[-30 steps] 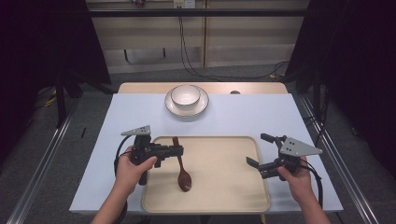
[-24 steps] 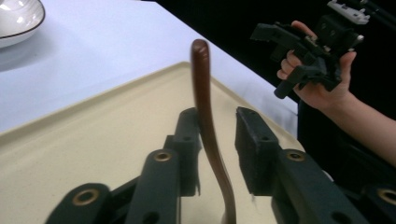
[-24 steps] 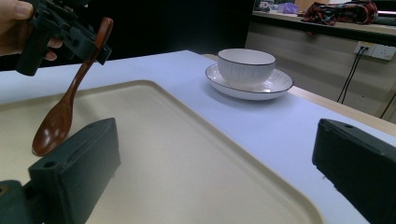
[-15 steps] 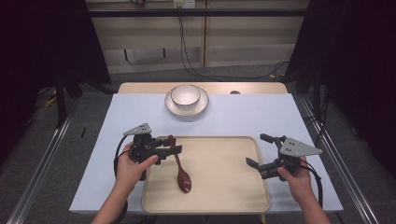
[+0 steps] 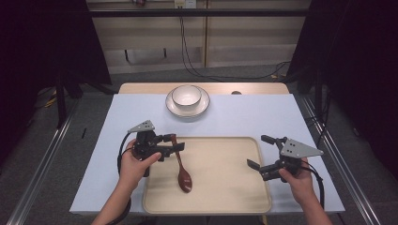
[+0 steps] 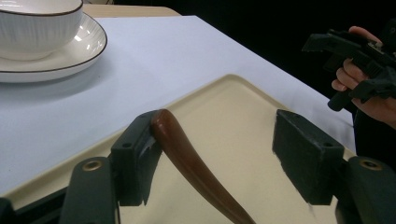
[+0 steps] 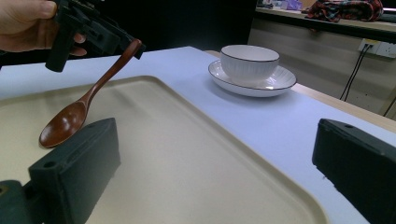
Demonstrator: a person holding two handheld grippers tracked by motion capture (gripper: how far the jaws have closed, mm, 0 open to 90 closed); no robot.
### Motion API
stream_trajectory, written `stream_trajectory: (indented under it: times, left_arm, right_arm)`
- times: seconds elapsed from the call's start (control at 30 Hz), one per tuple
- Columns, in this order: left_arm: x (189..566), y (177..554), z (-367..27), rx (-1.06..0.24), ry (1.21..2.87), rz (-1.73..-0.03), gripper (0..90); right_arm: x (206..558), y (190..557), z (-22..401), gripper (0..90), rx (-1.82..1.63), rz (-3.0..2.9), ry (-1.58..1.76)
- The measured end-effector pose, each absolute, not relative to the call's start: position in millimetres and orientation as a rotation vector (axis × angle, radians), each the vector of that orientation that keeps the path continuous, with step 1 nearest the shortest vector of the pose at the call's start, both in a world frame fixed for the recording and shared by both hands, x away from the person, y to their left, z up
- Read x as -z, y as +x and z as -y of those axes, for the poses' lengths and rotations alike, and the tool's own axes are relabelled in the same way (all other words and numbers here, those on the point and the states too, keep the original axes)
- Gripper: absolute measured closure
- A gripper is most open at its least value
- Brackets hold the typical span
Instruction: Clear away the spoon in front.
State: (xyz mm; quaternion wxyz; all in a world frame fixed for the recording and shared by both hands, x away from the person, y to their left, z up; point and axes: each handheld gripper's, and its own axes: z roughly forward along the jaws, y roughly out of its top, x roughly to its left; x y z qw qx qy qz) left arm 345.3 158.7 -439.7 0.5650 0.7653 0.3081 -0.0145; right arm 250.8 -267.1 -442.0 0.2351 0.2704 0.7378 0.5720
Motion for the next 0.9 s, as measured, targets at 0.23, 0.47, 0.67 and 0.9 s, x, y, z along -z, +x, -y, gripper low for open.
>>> stream_trajectory:
  times: [0.23, 0.47, 0.67, 0.9]
  left_arm:
    - [445, 351, -162, -0.027, 1.782, -0.751, 18.0]
    - [441, 351, -164, -0.034, 1.767, -0.735, 15.6]
    - [439, 350, -167, -0.054, 1.796, -0.723, 14.4]
    - [438, 349, -177, -0.090, 1.802, -0.719, 12.6]
  right_arm:
    - [442, 250, 266, 0.7, -1.561, -2.029, 0.741]
    - [442, 249, 267, 0.7, -1.549, -2.035, 0.729]
    - [441, 248, 267, 0.7, -1.560, -2.045, 0.724]
    - [441, 248, 267, 0.7, -1.557, -2.050, 0.724]
